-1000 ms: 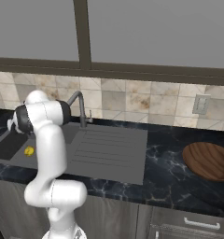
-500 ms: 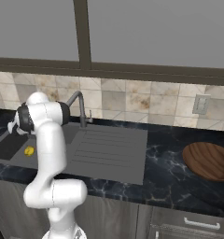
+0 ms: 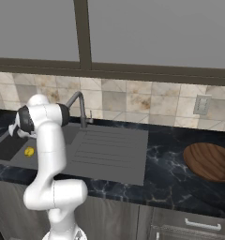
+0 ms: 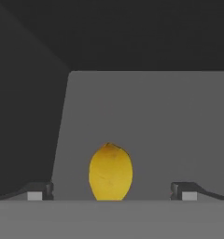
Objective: Remove the lemon and bell pepper from the sink. Then move the bowl and cup from the counter to the sink for washing.
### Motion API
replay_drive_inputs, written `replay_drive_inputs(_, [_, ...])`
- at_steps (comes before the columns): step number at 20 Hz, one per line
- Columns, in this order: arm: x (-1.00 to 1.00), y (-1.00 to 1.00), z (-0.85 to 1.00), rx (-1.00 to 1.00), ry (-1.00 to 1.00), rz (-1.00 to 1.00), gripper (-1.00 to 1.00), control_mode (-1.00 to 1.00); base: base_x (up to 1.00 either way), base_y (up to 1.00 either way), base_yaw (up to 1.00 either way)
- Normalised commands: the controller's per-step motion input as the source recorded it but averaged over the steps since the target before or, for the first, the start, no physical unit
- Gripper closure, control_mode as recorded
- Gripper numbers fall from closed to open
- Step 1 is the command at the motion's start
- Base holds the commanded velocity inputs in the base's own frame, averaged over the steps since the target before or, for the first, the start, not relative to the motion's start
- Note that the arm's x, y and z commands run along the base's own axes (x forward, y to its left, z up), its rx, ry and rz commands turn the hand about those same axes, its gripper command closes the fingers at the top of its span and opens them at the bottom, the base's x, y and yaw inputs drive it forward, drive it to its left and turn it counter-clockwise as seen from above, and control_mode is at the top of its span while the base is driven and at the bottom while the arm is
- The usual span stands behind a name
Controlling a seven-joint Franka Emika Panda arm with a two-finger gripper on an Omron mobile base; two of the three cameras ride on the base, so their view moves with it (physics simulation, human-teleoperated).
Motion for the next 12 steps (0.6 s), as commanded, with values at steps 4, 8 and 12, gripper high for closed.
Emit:
replay_drive_inputs(4, [0.0, 0.0, -0.23, 0.0, 0.04, -0.05, -1.0, -1.0, 0.0, 0.0, 0.0])
replay_drive_inputs(8, [0.0, 0.01, -0.23, 0.02, 0.04, -0.03, -1.0, -1.0, 0.0, 0.0, 0.0])
replay_drive_inputs(12, [0.0, 0.0, -0.21, 0.03, 0.03, -0.01, -1.0, -1.0, 0.0, 0.0, 0.0])
